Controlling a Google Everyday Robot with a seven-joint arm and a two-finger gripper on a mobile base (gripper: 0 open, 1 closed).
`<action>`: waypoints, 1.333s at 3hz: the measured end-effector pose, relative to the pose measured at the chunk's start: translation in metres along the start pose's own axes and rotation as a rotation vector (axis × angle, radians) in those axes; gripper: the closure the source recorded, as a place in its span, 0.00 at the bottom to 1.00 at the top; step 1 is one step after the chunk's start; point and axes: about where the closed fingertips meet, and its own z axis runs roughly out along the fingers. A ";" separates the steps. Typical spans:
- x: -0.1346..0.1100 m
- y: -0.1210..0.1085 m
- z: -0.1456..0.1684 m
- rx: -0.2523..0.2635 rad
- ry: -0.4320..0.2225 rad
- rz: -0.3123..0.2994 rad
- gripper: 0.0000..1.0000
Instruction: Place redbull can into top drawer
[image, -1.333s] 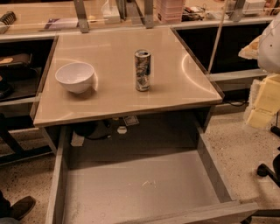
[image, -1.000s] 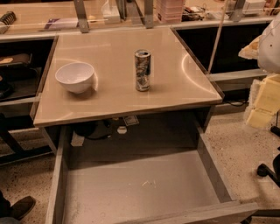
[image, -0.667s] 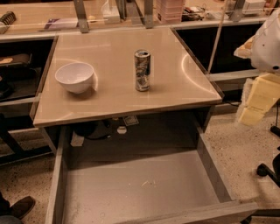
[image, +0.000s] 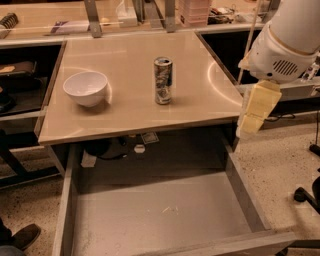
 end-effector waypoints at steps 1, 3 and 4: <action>-0.018 -0.015 0.028 -0.042 -0.008 -0.006 0.00; -0.020 -0.027 0.033 -0.030 -0.115 0.069 0.00; -0.035 -0.062 0.050 -0.055 -0.294 0.197 0.00</action>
Offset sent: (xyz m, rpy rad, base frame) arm 0.0214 0.0147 -0.0162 0.0123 0.0312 0.0135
